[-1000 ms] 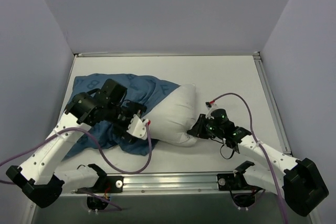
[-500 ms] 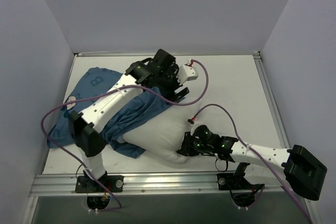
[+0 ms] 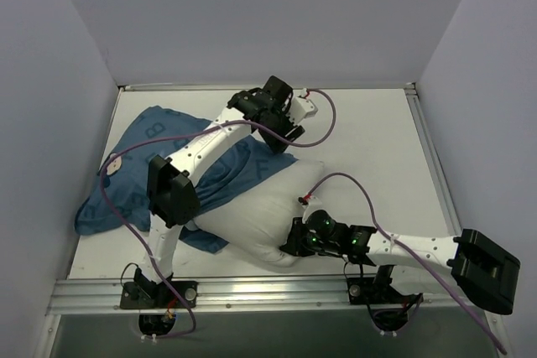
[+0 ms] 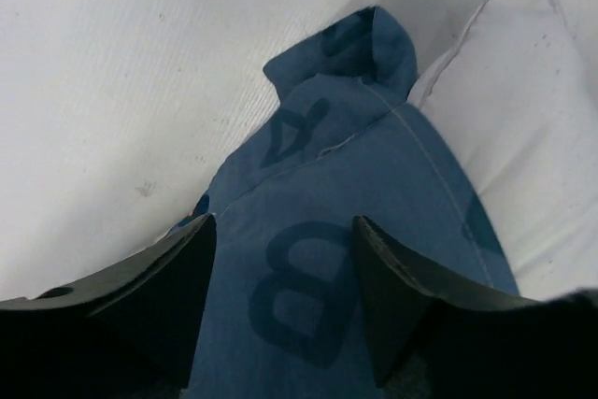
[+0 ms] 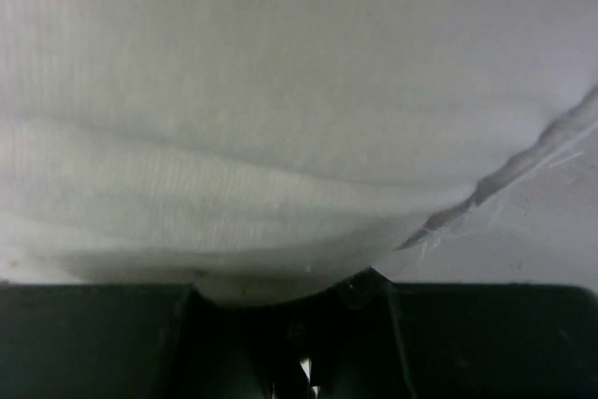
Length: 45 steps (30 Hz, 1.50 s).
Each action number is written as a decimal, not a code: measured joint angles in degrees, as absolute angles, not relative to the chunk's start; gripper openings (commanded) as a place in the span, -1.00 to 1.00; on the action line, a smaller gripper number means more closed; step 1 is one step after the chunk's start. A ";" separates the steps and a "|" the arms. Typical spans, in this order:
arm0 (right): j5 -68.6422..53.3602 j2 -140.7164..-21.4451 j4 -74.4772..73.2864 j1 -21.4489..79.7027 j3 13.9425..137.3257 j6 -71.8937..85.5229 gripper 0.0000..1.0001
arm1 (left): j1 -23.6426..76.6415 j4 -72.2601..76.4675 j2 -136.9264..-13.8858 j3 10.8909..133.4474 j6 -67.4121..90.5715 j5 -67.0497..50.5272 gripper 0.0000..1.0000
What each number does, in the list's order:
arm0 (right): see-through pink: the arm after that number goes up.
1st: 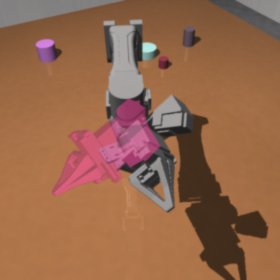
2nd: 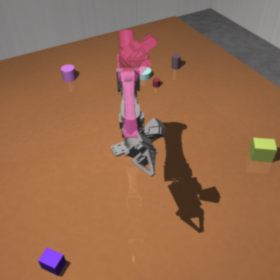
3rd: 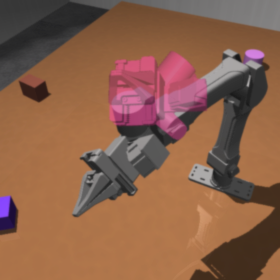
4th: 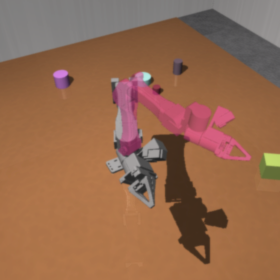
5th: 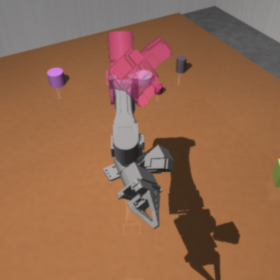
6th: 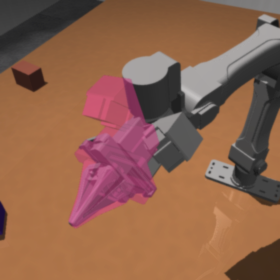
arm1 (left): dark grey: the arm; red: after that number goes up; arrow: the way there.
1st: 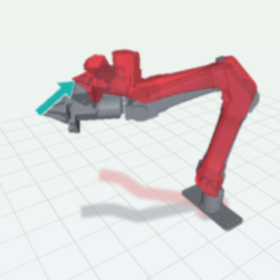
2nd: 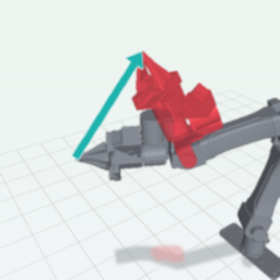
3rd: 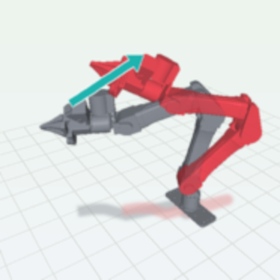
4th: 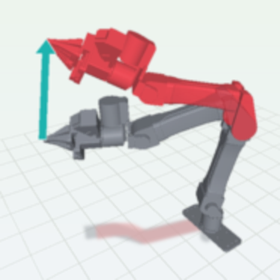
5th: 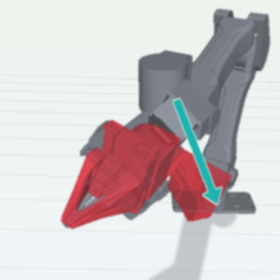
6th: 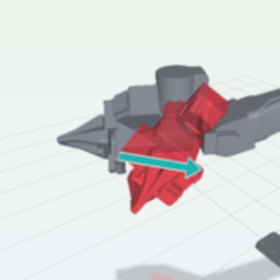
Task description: Remove the pillowcase from the pillow
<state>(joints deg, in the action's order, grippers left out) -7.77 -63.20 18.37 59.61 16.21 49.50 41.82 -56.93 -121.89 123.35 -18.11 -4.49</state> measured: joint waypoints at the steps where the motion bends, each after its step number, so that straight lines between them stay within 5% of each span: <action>1: -7.46 -62.83 18.37 59.72 16.08 49.60 -1.00 | 41.23 -57.52 -121.95 123.33 -18.00 -4.99 0.14; 7: -6.11 -59.99 17.28 60.05 15.29 50.74 -1.00 | 37.39 -60.01 -120.38 118.93 -17.28 -9.89 -0.80; 9: -5.82 -59.51 16.75 60.07 15.29 50.98 -1.00 | 36.58 -60.53 -120.16 117.97 -17.04 -11.42 -0.84; 10: -5.76 -59.37 16.60 60.07 15.29 51.00 -1.00 | 36.34 -60.66 -120.11 117.86 -17.10 -12.19 -0.74; 11: -5.69 -59.18 16.29 60.10 15.29 51.00 -1.00 | 36.23 -60.71 -120.01 117.86 -17.08 -12.88 -0.32; 12: -5.63 -59.00 16.03 60.10 15.29 51.03 -1.00 | 36.14 -60.77 -119.83 117.89 -17.34 -13.45 -0.13; 21: -5.37 -58.67 15.00 60.45 15.29 51.22 -1.00 | 35.92 -63.64 -117.10 123.37 -15.22 -20.91 0.87; 29: -5.34 -58.67 15.05 60.45 15.29 51.22 -1.00 | 36.58 -66.96 -111.79 119.35 -15.68 -18.50 0.89; 33: -5.34 -58.67 15.07 60.47 15.29 51.20 -1.00 | 36.58 -68.62 -111.90 116.60 -16.43 -14.63 0.41; 34: -5.34 -58.67 15.07 60.47 15.29 51.20 -1.00 | 36.58 -68.90 -111.98 116.33 -16.71 -13.85 0.17; 35: -5.34 -58.67 15.07 60.47 15.29 51.20 -1.00 | 36.53 -68.99 -112.01 116.22 -16.91 -13.23 -0.41; 37: -5.34 -58.61 15.07 60.47 15.29 51.20 -1.00 | 36.53 -69.04 -112.05 116.22 -17.43 -12.53 -0.92; 45: -5.34 -58.28 15.79 60.47 14.52 51.72 -1.00 | 35.09 -69.38 -112.05 119.39 -18.20 -12.43 -0.95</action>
